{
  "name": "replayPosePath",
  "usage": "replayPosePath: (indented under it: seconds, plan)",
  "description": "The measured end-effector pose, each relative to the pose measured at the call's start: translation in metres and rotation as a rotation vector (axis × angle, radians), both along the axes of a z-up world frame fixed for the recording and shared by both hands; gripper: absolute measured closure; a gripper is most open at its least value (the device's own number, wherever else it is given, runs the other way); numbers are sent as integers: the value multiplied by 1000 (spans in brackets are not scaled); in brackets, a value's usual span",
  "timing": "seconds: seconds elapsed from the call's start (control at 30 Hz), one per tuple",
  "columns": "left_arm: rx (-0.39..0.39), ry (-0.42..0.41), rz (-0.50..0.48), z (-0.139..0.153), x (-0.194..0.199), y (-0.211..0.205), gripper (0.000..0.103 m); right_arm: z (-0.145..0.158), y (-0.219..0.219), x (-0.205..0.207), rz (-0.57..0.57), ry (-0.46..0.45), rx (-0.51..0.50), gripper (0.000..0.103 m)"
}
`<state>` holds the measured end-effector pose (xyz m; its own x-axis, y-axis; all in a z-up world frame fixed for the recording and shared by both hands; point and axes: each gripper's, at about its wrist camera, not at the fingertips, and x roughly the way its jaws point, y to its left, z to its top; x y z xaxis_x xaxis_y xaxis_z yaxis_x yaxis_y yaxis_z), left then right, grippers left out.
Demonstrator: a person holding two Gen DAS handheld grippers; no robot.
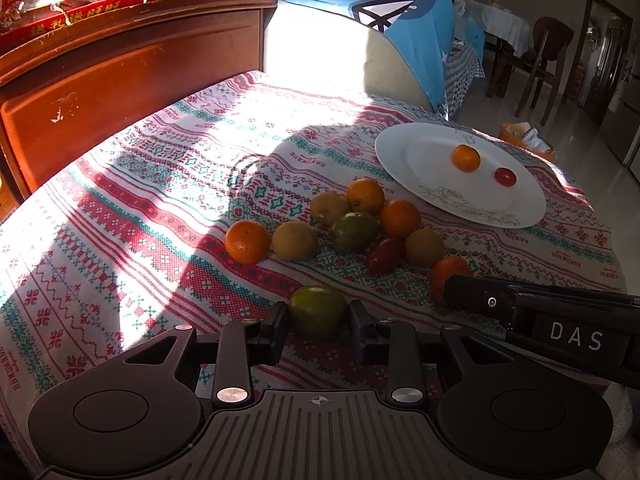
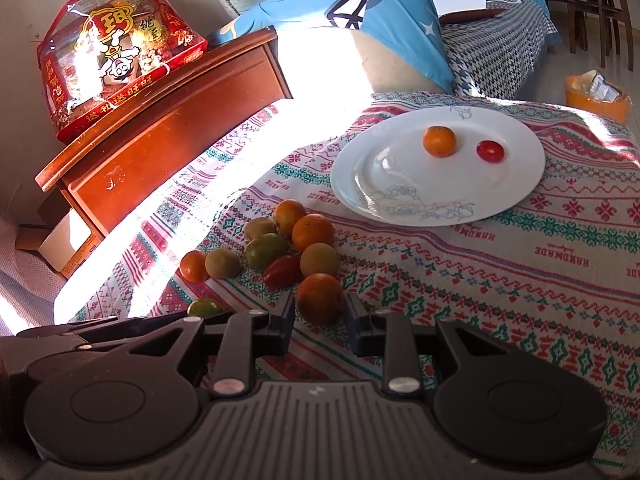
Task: Organize fruits
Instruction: 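Move both open grippers back over the fruit pile, then carry a tangerine to the plate with the right gripper while the left gripper grasps a green citrus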
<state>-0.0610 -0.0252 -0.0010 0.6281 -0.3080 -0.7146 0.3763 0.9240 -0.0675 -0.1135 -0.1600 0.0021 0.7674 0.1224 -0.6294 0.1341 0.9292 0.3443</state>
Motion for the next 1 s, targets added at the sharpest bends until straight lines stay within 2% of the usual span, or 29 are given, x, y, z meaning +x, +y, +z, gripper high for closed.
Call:
replayPosePath:
  seconds: [0.2,0.43,0.8,1.0]
  plan:
    - [-5,1,7,1,1,1,74,-8,2,9,-2,15,-14,76]
    - [-33,-13,22,10,5,-1,74,1,-2,5,-6,3,-1,78]
    - [-142,-85,-34,54,39,-25,74,54,-50,15,-116,-106,16,78]
    - [-142,-99,-79,56,59,-51,74,37,-72,18,-234,-85,72,78]
